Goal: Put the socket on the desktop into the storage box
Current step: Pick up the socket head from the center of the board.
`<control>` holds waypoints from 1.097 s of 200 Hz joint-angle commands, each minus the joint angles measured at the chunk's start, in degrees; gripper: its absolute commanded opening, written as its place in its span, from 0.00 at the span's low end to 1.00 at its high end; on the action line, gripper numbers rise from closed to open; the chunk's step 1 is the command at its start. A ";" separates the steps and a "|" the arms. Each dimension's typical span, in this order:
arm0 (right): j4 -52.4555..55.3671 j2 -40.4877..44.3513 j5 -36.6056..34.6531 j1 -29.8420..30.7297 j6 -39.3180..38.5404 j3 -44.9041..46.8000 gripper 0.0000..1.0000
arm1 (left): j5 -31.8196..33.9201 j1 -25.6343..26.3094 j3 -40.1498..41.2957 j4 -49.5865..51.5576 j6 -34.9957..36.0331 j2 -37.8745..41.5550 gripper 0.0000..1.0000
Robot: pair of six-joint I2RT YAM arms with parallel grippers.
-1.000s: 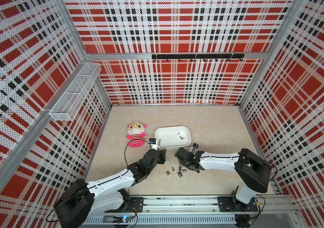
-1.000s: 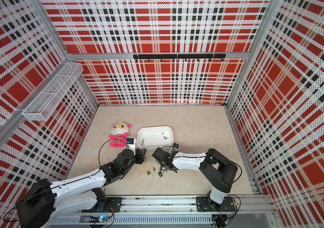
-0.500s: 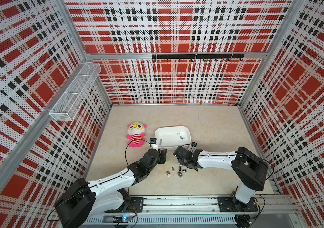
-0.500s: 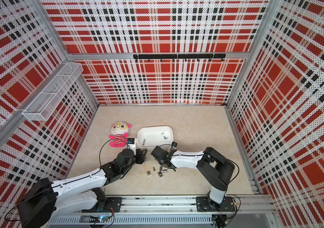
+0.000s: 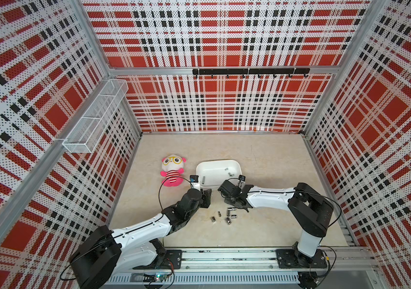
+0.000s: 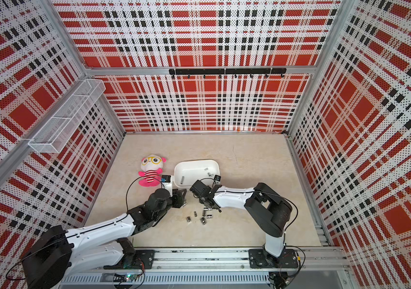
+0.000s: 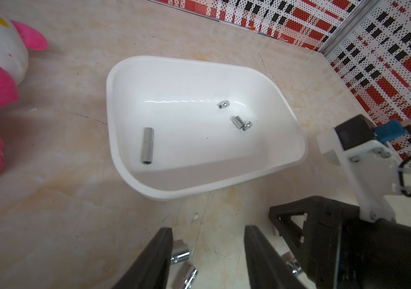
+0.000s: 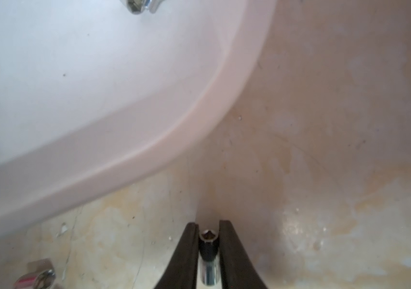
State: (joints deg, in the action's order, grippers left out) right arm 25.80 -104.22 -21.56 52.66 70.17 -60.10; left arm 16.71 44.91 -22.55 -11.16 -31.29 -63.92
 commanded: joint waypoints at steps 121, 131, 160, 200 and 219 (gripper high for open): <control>-1.69 3.67 -1.47 -2.30 -24.00 7.56 0.26 | 0.84 -0.52 0.58 -0.64 0.53 -0.23 0.52; -2.18 3.74 -0.95 -2.31 -23.94 7.88 0.26 | 0.96 -0.52 0.49 -0.62 0.61 -0.24 0.52; -2.62 3.74 -0.77 -2.30 -24.14 8.49 0.24 | 1.13 -0.53 0.40 -0.46 0.55 -0.33 0.52; -3.55 6.05 -0.54 -2.30 -24.45 10.63 0.18 | 1.27 -0.52 0.48 -0.19 0.67 0.36 0.52; -3.76 7.71 -0.77 -2.30 -24.58 11.81 0.13 | 1.33 -0.52 0.62 -0.16 0.66 0.66 0.52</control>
State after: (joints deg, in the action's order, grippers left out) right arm 20.08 -98.26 -23.44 50.41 46.17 -50.72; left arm 17.17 44.71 -22.55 -11.14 -31.24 -64.01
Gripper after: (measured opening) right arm 0.169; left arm 0.521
